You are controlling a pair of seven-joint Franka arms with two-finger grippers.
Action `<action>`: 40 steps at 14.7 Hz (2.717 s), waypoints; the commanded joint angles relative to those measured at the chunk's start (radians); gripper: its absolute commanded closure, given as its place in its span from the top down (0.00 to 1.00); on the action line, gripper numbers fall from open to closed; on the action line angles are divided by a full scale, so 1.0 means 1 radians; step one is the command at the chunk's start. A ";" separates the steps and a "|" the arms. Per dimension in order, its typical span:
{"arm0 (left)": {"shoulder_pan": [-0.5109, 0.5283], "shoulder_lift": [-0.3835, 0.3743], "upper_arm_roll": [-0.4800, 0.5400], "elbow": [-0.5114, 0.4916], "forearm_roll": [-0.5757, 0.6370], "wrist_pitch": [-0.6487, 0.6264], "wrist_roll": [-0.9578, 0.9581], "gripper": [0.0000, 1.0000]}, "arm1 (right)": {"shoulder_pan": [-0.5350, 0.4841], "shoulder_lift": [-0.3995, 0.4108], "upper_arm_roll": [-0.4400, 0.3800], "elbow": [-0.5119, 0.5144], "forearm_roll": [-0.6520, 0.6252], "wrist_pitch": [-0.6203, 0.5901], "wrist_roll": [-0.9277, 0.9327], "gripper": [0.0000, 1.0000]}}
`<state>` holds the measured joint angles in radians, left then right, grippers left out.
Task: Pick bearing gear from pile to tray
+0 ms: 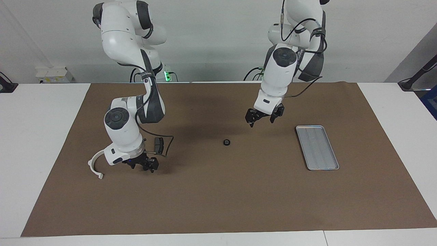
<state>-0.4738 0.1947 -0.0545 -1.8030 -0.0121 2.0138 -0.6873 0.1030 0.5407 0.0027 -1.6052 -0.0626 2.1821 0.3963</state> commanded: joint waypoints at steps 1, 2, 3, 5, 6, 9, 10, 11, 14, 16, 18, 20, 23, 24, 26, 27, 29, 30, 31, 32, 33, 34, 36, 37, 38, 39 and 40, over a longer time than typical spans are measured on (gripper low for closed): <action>-0.077 0.155 0.018 0.120 0.017 0.009 -0.099 1.00 | 0.001 0.005 0.008 -0.013 -0.002 0.042 0.030 0.84; -0.091 0.178 0.016 0.120 0.012 0.054 -0.121 1.00 | 0.001 0.005 0.006 -0.031 -0.003 0.059 0.030 0.83; -0.092 0.183 0.015 0.107 0.011 0.118 -0.121 1.00 | 0.003 0.004 0.006 -0.048 -0.003 0.074 0.032 0.82; -0.095 0.206 0.012 0.088 -0.005 0.181 -0.121 1.00 | 0.003 0.004 0.006 -0.067 -0.019 0.091 0.030 0.81; -0.111 0.216 0.012 0.079 -0.012 0.201 -0.121 1.00 | 0.003 0.002 0.006 -0.070 -0.032 0.090 0.030 0.80; -0.141 0.219 0.013 0.031 -0.014 0.253 -0.124 1.00 | 0.003 -0.004 0.006 -0.088 -0.052 0.090 0.030 0.78; -0.147 0.219 0.013 0.021 -0.014 0.253 -0.124 1.00 | 0.001 -0.005 0.006 -0.088 -0.055 0.090 0.029 0.77; -0.154 0.219 0.013 0.016 -0.012 0.249 -0.124 1.00 | 0.001 -0.005 0.006 -0.088 -0.055 0.090 0.029 0.76; -0.166 0.219 0.015 0.016 0.001 0.250 -0.120 1.00 | -0.006 -0.007 0.006 -0.096 -0.060 0.093 0.026 0.69; -0.181 0.221 0.015 0.016 0.023 0.252 -0.112 1.00 | -0.006 -0.008 0.006 -0.101 -0.060 0.093 0.026 0.65; -0.187 0.221 0.015 0.016 0.035 0.255 -0.104 1.00 | -0.006 -0.010 0.006 -0.104 -0.060 0.093 0.026 0.61; -0.189 0.221 0.013 0.016 0.041 0.261 -0.072 1.00 | -0.006 -0.010 0.008 -0.104 -0.060 0.091 0.024 0.54; -0.187 0.223 0.013 -0.010 0.040 0.308 -0.064 1.00 | -0.006 -0.010 0.006 -0.104 -0.060 0.091 0.018 0.30; -0.187 0.221 0.013 -0.033 0.040 0.331 -0.057 1.00 | -0.006 -0.010 0.006 -0.104 -0.060 0.091 0.013 0.20; -0.186 0.219 0.015 -0.055 0.040 0.355 -0.051 1.00 | -0.006 -0.010 0.008 -0.102 -0.060 0.091 -0.014 0.00; -0.186 0.219 0.015 -0.055 0.040 0.356 -0.051 1.00 | -0.009 -0.010 0.006 -0.102 -0.062 0.091 -0.022 0.00; -0.186 0.219 0.015 -0.059 0.041 0.361 -0.051 1.00 | -0.008 -0.010 0.006 -0.102 -0.062 0.091 -0.022 0.00; -0.184 0.221 0.015 -0.058 0.043 0.361 -0.051 1.00 | -0.008 -0.010 0.006 -0.102 -0.063 0.091 -0.024 0.00; -0.186 0.221 0.015 -0.059 0.046 0.361 -0.051 0.98 | -0.009 -0.010 0.006 -0.099 -0.071 0.085 -0.024 0.00; -0.186 0.221 0.016 -0.059 0.047 0.361 -0.051 0.95 | -0.009 -0.010 0.008 -0.094 -0.081 0.078 -0.028 0.00; -0.186 0.223 0.016 -0.058 0.060 0.361 -0.051 0.95 | -0.011 -0.010 0.008 -0.093 -0.082 0.076 -0.043 0.00; -0.187 0.224 0.016 -0.058 0.082 0.361 -0.052 0.95 | -0.014 -0.011 0.006 -0.090 -0.082 0.074 -0.065 0.00; -0.187 0.233 0.016 -0.055 0.090 0.352 -0.054 0.95 | -0.022 -0.019 0.006 -0.084 -0.082 0.067 -0.106 0.00; -0.189 0.233 0.018 -0.055 0.090 0.347 -0.054 0.95 | -0.023 -0.024 0.006 -0.081 -0.082 0.053 -0.112 0.00; -0.192 0.233 0.018 -0.052 0.092 0.344 -0.057 0.96 | -0.023 -0.027 0.006 -0.065 -0.082 0.029 -0.112 0.00; -0.204 0.238 0.019 -0.041 0.095 0.326 -0.057 0.96 | -0.023 -0.033 0.006 -0.044 -0.082 -0.007 -0.112 0.00; -0.209 0.267 0.021 -0.018 0.112 0.312 -0.061 0.97 | -0.020 -0.034 0.006 -0.024 -0.082 -0.042 -0.112 0.00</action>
<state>-0.6516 0.4311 -0.0534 -1.8453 0.0670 2.3450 -0.7440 0.0922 0.5288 -0.0011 -1.6577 -0.1211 2.2065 0.3028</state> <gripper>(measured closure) 0.000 0.767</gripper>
